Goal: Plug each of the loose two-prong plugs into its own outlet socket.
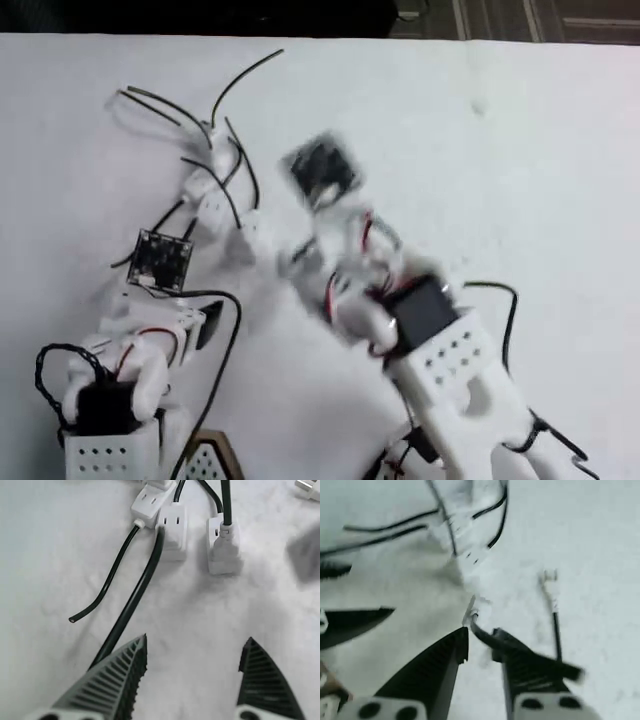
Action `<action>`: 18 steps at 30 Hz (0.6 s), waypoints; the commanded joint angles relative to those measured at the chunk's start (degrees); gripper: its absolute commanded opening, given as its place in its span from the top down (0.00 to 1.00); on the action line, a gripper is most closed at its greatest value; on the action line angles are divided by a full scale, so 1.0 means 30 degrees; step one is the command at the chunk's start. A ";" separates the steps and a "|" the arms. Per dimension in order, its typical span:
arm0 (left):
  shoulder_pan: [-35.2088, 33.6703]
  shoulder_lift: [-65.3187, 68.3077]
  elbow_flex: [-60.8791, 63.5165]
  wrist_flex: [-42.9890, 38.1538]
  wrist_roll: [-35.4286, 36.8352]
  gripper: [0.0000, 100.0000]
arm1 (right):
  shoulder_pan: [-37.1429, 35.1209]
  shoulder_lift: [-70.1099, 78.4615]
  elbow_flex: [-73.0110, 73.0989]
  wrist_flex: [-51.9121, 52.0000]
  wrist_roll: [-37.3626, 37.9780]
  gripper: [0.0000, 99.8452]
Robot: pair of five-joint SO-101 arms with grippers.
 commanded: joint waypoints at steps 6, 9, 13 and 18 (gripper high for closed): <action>-0.0161 -0.0396 -0.0088 0.0088 0.0205 0.70 | -0.1597 -0.2095 0.2608 0.0747 -0.0059 0.76; -0.0161 -0.0396 -0.0264 0.0088 0.0205 0.70 | -0.1656 -0.3267 0.2608 0.0396 -0.0059 0.80; -0.0161 -0.0396 -0.1348 0.0645 0.0205 0.70 | -0.1656 -0.4821 0.2608 -0.0249 -0.0029 0.83; -0.0161 -0.0396 -0.1846 0.1026 0.0205 0.70 | -0.1685 -0.5875 0.2608 0.0337 -0.0029 0.84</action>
